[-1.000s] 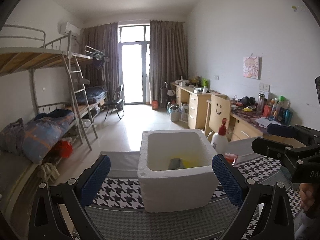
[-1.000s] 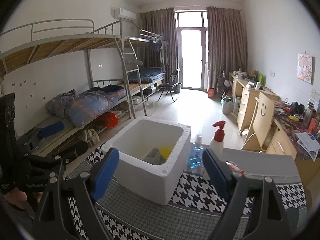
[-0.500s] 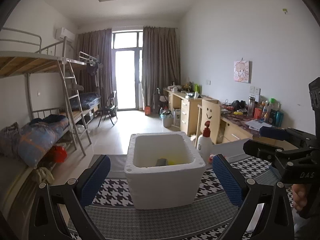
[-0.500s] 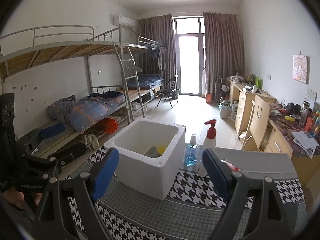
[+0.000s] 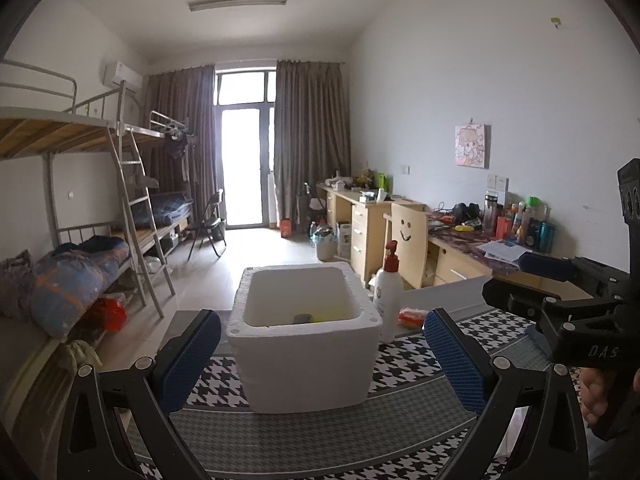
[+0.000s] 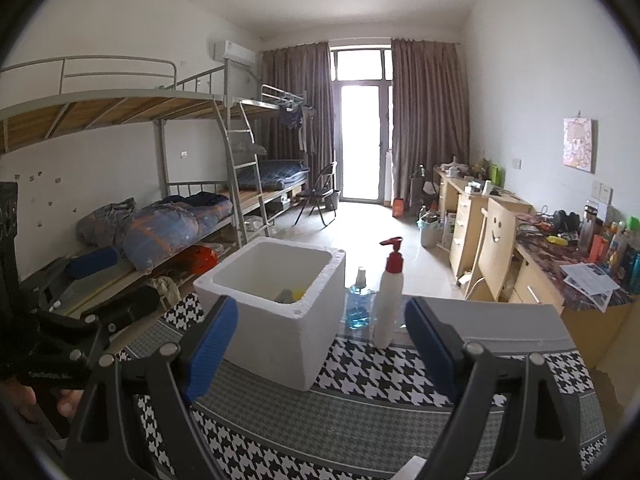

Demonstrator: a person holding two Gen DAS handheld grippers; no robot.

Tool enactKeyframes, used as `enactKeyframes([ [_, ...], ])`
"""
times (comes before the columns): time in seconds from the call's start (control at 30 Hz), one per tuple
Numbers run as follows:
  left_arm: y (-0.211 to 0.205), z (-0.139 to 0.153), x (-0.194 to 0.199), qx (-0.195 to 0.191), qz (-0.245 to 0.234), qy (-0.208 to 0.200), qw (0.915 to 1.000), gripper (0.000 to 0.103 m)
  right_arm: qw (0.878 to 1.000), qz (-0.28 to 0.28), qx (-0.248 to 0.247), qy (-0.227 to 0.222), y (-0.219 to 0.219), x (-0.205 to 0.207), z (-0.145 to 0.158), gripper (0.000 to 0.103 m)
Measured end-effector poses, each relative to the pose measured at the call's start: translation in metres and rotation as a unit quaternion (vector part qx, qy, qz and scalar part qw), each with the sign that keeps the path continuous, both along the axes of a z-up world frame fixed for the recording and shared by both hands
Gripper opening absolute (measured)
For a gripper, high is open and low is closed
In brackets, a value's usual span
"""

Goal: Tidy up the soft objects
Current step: 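Withdraw both open tools from the foam box back over the table, then move both tools toward the white tissues on the table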

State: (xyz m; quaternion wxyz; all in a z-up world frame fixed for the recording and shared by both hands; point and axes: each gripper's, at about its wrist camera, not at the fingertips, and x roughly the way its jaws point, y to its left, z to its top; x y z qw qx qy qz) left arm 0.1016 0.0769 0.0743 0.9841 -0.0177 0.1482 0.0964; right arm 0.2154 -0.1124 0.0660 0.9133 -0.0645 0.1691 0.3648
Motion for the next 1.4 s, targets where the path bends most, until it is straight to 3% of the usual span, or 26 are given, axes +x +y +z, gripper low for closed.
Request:
enactKeyframes([
  [0.9,-0.018,-0.019,-0.004,-0.001,-0.037,0.003,0.9993,0.102,0.999,-0.038,-0.003,-0.018,-0.033,-0.014,-0.021,0.088],
  [1.4,-0.042,-0.034,0.002,-0.013,-0.073,0.011,0.9972,0.102,0.997,-0.073,0.000,0.002,-0.059,-0.014,-0.036,0.088],
])
